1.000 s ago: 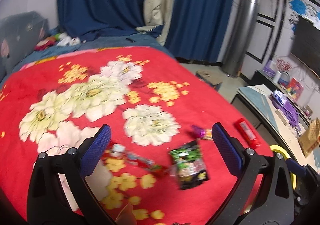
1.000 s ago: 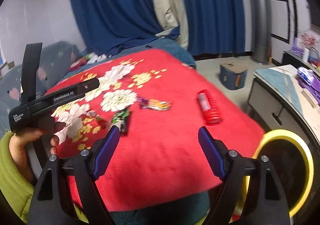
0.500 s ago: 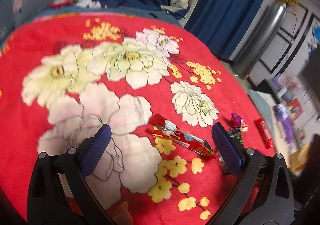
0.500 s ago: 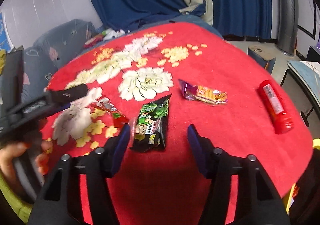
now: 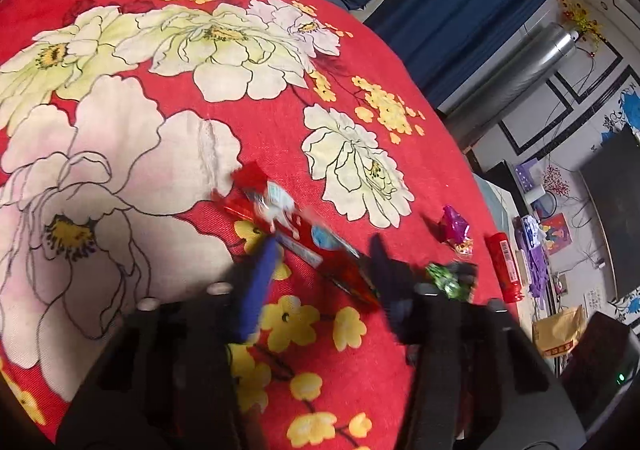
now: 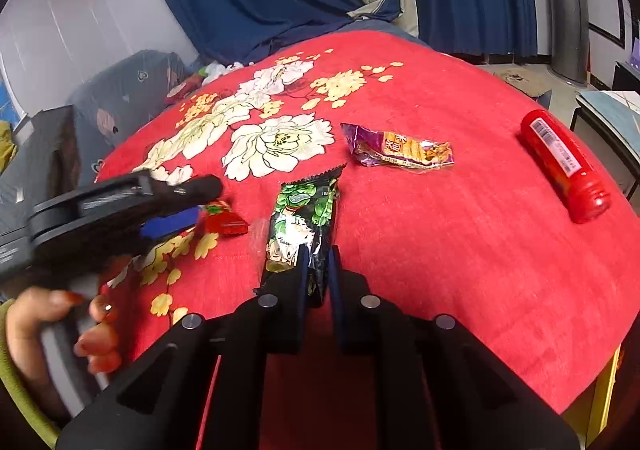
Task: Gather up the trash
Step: 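Grasp the green snack bag with the right tool while the left tool grasps red candy wrappers, then carry the green snack bag and red wrappers over the bin with both tools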
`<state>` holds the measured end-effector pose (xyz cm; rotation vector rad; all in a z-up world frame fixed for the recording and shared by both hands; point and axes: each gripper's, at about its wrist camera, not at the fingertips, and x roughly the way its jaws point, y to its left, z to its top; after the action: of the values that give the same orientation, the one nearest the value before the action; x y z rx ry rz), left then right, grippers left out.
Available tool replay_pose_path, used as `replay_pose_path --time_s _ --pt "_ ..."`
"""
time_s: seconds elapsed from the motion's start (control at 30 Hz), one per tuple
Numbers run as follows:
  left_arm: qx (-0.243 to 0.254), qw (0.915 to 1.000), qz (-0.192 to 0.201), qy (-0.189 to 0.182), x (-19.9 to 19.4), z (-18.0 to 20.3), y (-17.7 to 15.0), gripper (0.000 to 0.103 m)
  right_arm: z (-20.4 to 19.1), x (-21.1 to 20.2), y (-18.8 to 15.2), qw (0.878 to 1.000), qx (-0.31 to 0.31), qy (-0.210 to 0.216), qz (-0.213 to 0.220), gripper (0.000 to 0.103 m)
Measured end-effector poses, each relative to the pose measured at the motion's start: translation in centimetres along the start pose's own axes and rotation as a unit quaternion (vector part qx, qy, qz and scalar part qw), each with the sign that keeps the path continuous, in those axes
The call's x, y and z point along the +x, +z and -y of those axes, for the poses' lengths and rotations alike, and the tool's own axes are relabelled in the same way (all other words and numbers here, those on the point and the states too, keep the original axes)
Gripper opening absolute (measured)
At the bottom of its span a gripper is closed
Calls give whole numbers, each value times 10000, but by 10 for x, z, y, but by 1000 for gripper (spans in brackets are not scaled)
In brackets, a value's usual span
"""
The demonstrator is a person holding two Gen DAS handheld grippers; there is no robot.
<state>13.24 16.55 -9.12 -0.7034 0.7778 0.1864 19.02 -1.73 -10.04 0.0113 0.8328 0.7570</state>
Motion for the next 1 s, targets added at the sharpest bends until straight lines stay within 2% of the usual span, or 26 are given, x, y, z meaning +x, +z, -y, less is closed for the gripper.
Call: replay_pose_path --time_s 0.13,0.17,0.47,0.73,1.0 --pt "102 9999 -5 -118 1 -2 -1 12 -1 -12 -3 9999 -76 -3 136 8" --pt "137 9998 -1 -174 1 -2 0 0 0 -15 -4 9998 -66 3 161 8" --pt "741 9963 302 -323 -20 22 -3 0 3 -46 -12 9990 -79 -73 431 8" --pt "1318 9882 694 -361 -47 53 -8 0 12 -72 -7 9973 -37 -176 709 8" --pt "1660 9811 815 -567 -60 81 -17 0 30 -99 0 9954 17 -396 871 8"
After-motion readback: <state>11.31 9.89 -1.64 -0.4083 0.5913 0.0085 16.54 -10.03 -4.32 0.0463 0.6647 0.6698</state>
